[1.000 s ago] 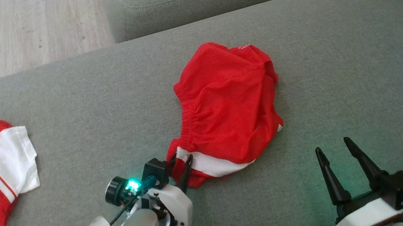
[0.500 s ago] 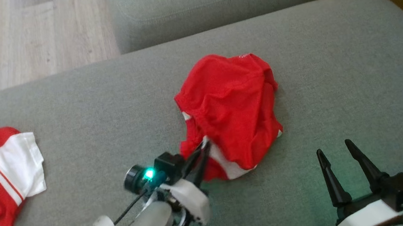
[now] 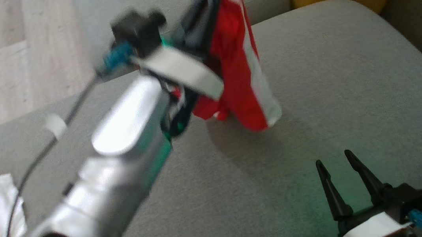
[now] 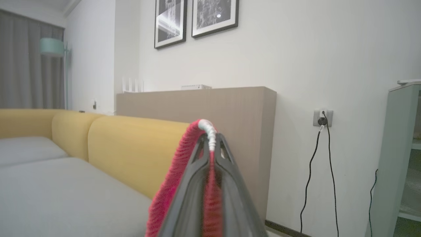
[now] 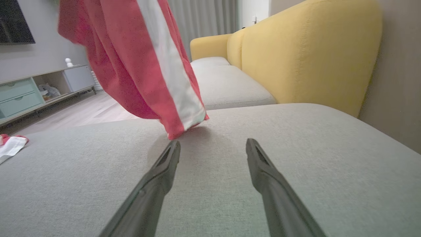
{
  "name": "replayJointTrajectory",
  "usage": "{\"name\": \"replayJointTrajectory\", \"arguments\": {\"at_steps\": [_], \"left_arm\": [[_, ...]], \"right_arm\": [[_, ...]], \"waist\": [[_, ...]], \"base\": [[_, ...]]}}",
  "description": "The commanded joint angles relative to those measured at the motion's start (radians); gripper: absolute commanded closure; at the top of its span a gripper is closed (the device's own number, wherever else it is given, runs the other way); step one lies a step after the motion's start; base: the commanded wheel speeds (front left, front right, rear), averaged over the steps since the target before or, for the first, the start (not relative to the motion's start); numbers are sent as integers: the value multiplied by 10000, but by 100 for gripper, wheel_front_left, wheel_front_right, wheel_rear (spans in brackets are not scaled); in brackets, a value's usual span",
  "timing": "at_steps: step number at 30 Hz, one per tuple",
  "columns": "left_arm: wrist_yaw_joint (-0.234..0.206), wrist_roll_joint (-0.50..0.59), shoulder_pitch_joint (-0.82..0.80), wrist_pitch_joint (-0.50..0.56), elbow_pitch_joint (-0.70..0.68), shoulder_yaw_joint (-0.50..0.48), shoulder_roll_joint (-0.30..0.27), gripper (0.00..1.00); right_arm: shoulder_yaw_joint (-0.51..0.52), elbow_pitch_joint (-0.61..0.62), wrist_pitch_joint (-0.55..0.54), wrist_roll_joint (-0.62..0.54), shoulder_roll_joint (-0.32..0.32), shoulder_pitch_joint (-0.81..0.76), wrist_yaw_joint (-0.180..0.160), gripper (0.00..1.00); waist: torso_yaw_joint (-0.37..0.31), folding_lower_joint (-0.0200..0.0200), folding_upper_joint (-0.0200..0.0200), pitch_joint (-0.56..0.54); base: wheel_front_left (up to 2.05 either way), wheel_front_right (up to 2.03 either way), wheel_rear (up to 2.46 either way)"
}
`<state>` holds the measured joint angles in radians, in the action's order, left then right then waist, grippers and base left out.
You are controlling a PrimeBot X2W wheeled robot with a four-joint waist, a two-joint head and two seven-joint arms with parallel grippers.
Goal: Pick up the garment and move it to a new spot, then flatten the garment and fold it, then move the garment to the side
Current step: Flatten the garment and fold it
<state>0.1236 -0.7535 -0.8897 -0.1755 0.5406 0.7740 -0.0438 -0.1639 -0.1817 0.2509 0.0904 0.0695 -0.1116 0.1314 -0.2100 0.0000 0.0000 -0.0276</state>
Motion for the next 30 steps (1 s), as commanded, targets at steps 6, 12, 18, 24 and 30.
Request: {"name": "replayJointTrajectory", "arguments": {"at_steps": [6, 12, 18, 24, 30], "left_arm": [[-252, 225, -2190, 175, 702, -659, -170, 100], [-50, -142, -876, 468, 1125, -246, -746, 100], [-1, -674, 1580, 313, 316, -37, -1673, 100], [-205, -880, 3238, 39, -1182, 48, -2359, 100], [-462, -754, 3531, 160, -1869, 122, -2744, 100]], "right_arm": [[-256, 243, 109, 201, -107, 338, -7, 0], [178, 388, 109, 365, -168, 207, -7, 0], [409, 77, 109, 954, -185, 266, -7, 0], [551, -504, 109, 1913, 204, 1109, -7, 0], [-667, -1971, 109, 3784, 1434, 2438, -7, 0]], "waist": [[-762, 0, 0, -55], [-461, 0, 0, 224], [475, 0, 0, 653], [1666, 0, 0, 1056], [2265, 0, 0, 1310]], "base": [[0, 0, 0], [0, 0, 0], [0, 0, 0], [0, 0, 0], [0, 0, 0]]}}
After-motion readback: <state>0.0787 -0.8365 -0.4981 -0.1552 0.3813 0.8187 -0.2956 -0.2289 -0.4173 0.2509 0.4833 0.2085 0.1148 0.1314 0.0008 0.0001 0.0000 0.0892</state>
